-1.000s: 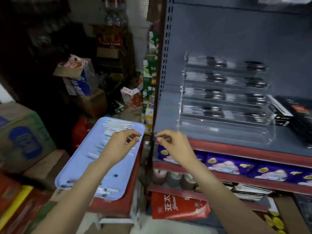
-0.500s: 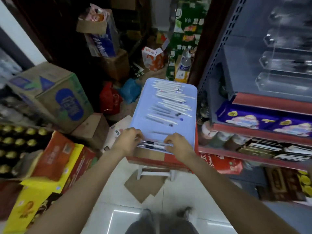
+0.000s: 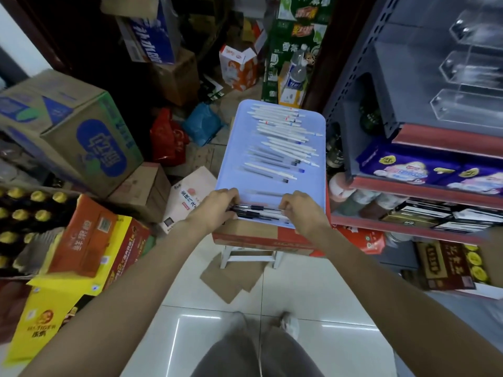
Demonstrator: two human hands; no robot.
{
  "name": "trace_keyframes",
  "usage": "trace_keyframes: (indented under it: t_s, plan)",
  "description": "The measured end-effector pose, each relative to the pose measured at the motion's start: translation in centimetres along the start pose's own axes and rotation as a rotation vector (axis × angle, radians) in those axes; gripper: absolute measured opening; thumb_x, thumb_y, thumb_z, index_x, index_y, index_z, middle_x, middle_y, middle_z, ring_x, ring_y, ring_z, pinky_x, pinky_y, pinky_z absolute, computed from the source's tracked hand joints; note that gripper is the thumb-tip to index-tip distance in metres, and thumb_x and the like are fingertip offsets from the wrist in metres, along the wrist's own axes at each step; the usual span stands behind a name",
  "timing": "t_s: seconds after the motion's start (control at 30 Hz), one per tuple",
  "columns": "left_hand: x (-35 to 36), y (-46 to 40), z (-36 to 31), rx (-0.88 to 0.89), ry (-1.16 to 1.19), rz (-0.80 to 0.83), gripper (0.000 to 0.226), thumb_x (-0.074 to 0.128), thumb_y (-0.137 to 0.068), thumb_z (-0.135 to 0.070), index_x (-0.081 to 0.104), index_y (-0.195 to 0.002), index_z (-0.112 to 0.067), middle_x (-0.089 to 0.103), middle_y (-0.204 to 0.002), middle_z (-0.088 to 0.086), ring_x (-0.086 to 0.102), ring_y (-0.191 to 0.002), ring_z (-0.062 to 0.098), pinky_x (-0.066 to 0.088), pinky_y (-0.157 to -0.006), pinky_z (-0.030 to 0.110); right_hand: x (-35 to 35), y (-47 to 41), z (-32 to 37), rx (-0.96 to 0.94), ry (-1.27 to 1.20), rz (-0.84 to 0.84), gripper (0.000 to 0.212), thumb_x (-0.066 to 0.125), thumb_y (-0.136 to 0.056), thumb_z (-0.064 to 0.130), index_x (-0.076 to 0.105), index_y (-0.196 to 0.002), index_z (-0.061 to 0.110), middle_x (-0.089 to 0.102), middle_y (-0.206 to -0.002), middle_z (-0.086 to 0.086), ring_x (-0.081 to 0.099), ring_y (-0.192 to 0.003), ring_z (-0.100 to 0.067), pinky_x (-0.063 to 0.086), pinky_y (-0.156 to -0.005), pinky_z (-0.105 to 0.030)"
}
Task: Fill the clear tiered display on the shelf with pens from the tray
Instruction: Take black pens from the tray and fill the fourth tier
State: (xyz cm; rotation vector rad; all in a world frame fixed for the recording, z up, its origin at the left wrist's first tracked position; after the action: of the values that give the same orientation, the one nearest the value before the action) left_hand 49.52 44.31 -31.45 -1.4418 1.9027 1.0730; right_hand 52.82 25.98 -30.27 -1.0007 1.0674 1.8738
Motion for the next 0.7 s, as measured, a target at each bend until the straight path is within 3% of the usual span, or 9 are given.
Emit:
trace_keyframes:
  t_s: [0.13, 0.27, 0.4, 0.53, 0.63, 0.7]
  plan:
    - [-0.6, 0.0, 0.5, -0.033, 0.152, -0.057, 0.013, 0.070, -0.077, 0.001, 0.065, -0.087, -0.007, 0.066, -0.088, 0.006, 0.063, -0.086, 0.021, 0.050, -0.079, 0.025, -0.7, 0.2, -0.7, 0.028, -0.025, -0.036, 0.012, 0.050, -0.095, 0.013, 0.059, -0.103, 0.011, 0.055, -0.106, -0.011, 0.057, -0.093, -0.027, 0.050, -0.074, -0.038]
    - [-1.0, -0.2, 0.7, -0.039, 0.185, -0.080, 0.009, 0.068, -0.080, -0.001, 0.066, -0.086, -0.007, 0.063, -0.082, 0.002, 0.058, -0.078, 0.014, 0.040, -0.061, 0.008, -1.1, 0.5, -1.1, 0.078, -0.179, -0.070, 0.011, 0.049, -0.094, 0.012, 0.058, -0.100, 0.011, 0.065, -0.099, -0.011, 0.063, -0.090, -0.029, 0.053, -0.075, -0.042]
    - [-0.7, -0.5, 0.8, -0.037, 0.238, -0.078, 0.010, 0.070, -0.080, -0.004, 0.064, -0.083, -0.011, 0.064, -0.083, 0.004, 0.059, -0.079, 0.015, 0.043, -0.066, 0.015, -0.8, 0.6, -0.6, 0.065, -0.272, -0.062, 0.008, 0.053, -0.094, 0.015, 0.058, -0.097, 0.011, 0.068, -0.096, -0.012, 0.063, -0.091, -0.028, 0.053, -0.078, -0.043]
    - [-1.8, -0.8, 0.5, -0.044, 0.467, -0.162, 0.008, 0.069, -0.082, -0.006, 0.065, -0.085, -0.012, 0.063, -0.080, 0.008, 0.060, -0.070, 0.012, 0.049, -0.066, 0.012, -1.1, 0.9, 0.4, 0.015, -0.379, -0.038, 0.012, 0.053, -0.095, 0.014, 0.058, -0.103, 0.007, 0.066, -0.106, -0.009, 0.061, -0.100, -0.020, 0.043, -0.077, -0.025]
    - [-3.1, -1.2, -0.5, -0.045, 0.641, -0.193, 0.008, 0.064, -0.084, 0.001, 0.065, -0.087, -0.006, 0.062, -0.074, 0.010, 0.063, -0.058, 0.005, 0.056, -0.065, 0.019, -2.1, 1.1, 0.7, -0.015, -0.472, -0.007, 0.009, 0.051, -0.096, 0.016, 0.054, -0.100, 0.009, 0.065, -0.100, -0.013, 0.060, -0.083, -0.008, 0.041, -0.070, -0.021]
    - [-4.0, -1.5, -1.7, -0.025, 0.747, -0.215, 0.013, 0.065, -0.082, 0.005, 0.065, -0.083, -0.007, 0.063, -0.075, 0.010, 0.063, -0.058, 0.002, 0.056, -0.064, 0.017, -2.9, 1.3, 0.4, -0.010, -0.574, -0.001, 0.002, 0.051, -0.096, 0.017, 0.052, -0.095, 0.016, 0.065, -0.095, -0.014, 0.061, -0.080, -0.010, 0.048, -0.071, -0.029]
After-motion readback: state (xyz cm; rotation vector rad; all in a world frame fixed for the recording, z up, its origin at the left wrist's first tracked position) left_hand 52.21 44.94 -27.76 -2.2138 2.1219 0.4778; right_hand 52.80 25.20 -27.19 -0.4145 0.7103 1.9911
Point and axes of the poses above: each hand's wrist, its own y-axis away from the middle knuckle, its own x-axis out of the palm, z = x × y, the point moved 7 cm from there along -y, towards the middle knuckle
